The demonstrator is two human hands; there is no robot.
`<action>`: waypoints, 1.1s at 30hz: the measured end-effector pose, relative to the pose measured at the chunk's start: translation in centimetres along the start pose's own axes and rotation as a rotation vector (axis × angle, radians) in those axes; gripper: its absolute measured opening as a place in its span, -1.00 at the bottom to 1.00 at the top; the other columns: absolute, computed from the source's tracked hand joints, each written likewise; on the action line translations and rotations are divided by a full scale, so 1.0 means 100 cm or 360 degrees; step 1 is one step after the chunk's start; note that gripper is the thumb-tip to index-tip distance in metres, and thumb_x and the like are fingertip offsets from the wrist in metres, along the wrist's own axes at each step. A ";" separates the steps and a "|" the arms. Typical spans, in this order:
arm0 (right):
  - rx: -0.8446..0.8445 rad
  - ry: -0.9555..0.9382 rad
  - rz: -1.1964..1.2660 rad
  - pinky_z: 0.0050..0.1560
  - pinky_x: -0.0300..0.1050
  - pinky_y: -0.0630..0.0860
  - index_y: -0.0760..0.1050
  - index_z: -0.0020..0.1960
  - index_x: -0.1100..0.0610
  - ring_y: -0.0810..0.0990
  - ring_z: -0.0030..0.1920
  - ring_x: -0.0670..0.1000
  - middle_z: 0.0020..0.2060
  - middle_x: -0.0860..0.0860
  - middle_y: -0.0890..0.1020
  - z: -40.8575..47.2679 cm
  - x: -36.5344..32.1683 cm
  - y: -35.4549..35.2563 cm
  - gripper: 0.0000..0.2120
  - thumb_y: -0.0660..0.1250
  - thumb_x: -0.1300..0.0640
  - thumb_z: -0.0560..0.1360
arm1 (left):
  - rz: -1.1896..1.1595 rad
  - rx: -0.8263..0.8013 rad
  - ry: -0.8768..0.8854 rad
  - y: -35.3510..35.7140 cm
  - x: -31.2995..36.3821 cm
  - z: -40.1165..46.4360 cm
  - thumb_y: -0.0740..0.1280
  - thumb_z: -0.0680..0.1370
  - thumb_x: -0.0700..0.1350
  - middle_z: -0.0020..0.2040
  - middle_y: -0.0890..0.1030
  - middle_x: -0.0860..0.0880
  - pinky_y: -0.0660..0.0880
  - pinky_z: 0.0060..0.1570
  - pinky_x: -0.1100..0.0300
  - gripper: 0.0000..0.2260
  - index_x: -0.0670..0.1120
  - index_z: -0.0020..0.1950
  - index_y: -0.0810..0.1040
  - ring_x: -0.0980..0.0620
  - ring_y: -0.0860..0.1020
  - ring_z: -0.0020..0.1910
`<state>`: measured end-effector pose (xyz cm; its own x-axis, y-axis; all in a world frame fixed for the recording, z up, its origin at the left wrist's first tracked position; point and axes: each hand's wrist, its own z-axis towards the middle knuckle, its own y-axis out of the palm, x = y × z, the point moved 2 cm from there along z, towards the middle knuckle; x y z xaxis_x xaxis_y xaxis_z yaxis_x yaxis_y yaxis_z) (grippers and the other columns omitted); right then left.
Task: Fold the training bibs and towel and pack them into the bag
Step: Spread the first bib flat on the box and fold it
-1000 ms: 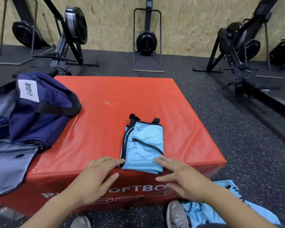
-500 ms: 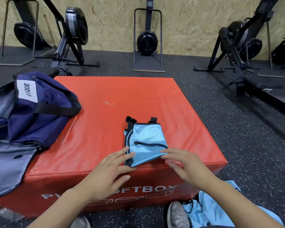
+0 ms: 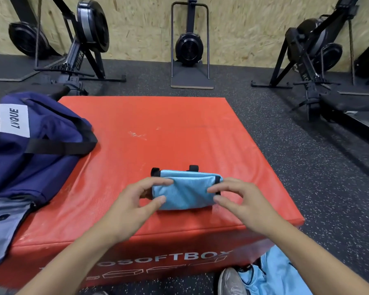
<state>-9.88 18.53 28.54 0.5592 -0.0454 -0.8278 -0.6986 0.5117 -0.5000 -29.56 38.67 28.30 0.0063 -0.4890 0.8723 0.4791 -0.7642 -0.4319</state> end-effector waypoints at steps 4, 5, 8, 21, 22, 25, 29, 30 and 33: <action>0.0146 0.0345 0.0286 -0.04 -0.15 0.48 0.69 0.00 -0.01 0.58 -0.18 -0.07 -0.08 0.02 0.72 0.028 0.018 0.020 -0.76 0.39 0.32 0.54 | -0.0016 0.0136 -0.0216 0.004 -0.026 0.017 0.39 0.55 -0.21 -0.18 0.60 -0.16 0.39 -0.27 0.21 -0.70 0.20 0.13 0.64 0.10 0.38 -0.34; 0.0159 0.0430 0.0265 -0.10 -0.09 0.47 0.69 -0.01 -0.03 0.55 -0.23 -0.02 -0.09 0.11 0.71 0.034 0.025 0.025 -0.75 0.38 0.31 0.54 | 0.0030 0.0150 -0.0272 0.006 -0.033 0.020 0.39 0.56 -0.24 -0.26 0.57 -0.13 0.34 -0.32 0.21 -0.67 0.21 0.11 0.64 0.11 0.35 -0.38; 0.0194 0.0609 0.0118 -0.27 -0.14 0.32 0.69 -0.04 -0.08 0.43 -0.32 0.00 -0.35 0.11 0.60 0.042 0.043 0.035 -0.77 0.39 0.25 0.54 | 0.0258 0.0187 -0.0383 0.014 -0.047 0.023 0.40 0.56 -0.23 -0.39 0.39 0.13 0.29 -0.37 0.23 -0.70 0.20 0.05 0.64 0.14 0.30 -0.45; 0.0043 0.0570 -0.0499 0.20 -0.25 0.38 0.68 -0.01 -0.22 0.51 0.14 -0.06 0.11 -0.21 0.56 0.035 0.044 0.052 -0.66 0.40 0.24 0.52 | 0.0763 0.0027 -0.0366 0.037 -0.052 0.006 0.32 0.61 -0.10 0.44 0.39 0.00 0.12 0.47 0.05 -0.67 0.29 0.26 0.54 0.01 0.16 0.55; 0.0084 0.0559 -0.0408 0.16 -0.27 0.42 0.67 -0.03 -0.24 0.55 0.10 -0.04 0.08 -0.20 0.59 0.034 0.041 0.053 -0.62 0.40 0.28 0.51 | 0.0703 0.0022 -0.0359 0.038 -0.053 0.005 0.32 0.60 -0.14 0.43 0.40 0.00 0.14 0.48 0.06 -0.66 0.27 0.27 0.55 0.01 0.18 0.55; 0.0245 0.0531 -0.0020 0.00 -0.45 0.42 0.66 -0.07 -0.18 0.60 0.04 -0.09 0.03 -0.11 0.64 0.031 0.026 0.052 -0.56 0.38 0.41 0.48 | 0.0341 0.0069 -0.0335 0.034 -0.049 0.001 0.34 0.55 -0.28 0.31 0.49 0.00 0.28 0.38 0.16 -0.57 0.24 0.22 0.58 0.12 0.37 0.40; 0.0329 0.0546 0.0593 -0.05 -0.38 0.51 0.69 0.04 0.10 0.65 -0.03 -0.20 0.08 0.04 0.65 0.027 -0.003 0.061 -0.61 0.32 0.53 0.48 | 0.0043 0.0161 -0.0221 0.007 -0.034 -0.005 0.33 0.55 -0.32 0.20 0.53 0.08 0.26 0.24 0.47 -0.55 0.21 0.23 0.56 0.28 0.45 0.25; 0.0313 0.0560 0.0695 -0.09 -0.36 0.53 0.68 0.07 0.16 0.66 -0.07 -0.20 0.08 0.07 0.66 0.026 -0.012 0.066 -0.62 0.30 0.55 0.48 | 0.0017 0.0178 -0.0209 -0.004 -0.031 -0.009 0.32 0.54 -0.30 0.20 0.54 0.07 0.27 0.26 0.43 -0.57 0.20 0.23 0.57 0.24 0.46 0.27; 0.0249 0.0573 0.0899 -0.10 -0.29 0.58 0.66 0.11 0.19 0.68 -0.06 -0.06 0.11 0.18 0.68 0.024 -0.031 0.087 -0.60 0.31 0.58 0.46 | 0.0012 0.0188 -0.0215 -0.039 -0.022 -0.023 0.25 0.40 -0.27 0.19 0.56 0.03 0.32 0.30 0.33 -0.53 0.10 0.23 0.62 0.18 0.50 0.26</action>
<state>-16.59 25.18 27.41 -0.0740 -0.0037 -0.9973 -0.7517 0.6574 0.0533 -33.49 41.77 27.50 0.1244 -0.4272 0.8955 0.5784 -0.7021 -0.4153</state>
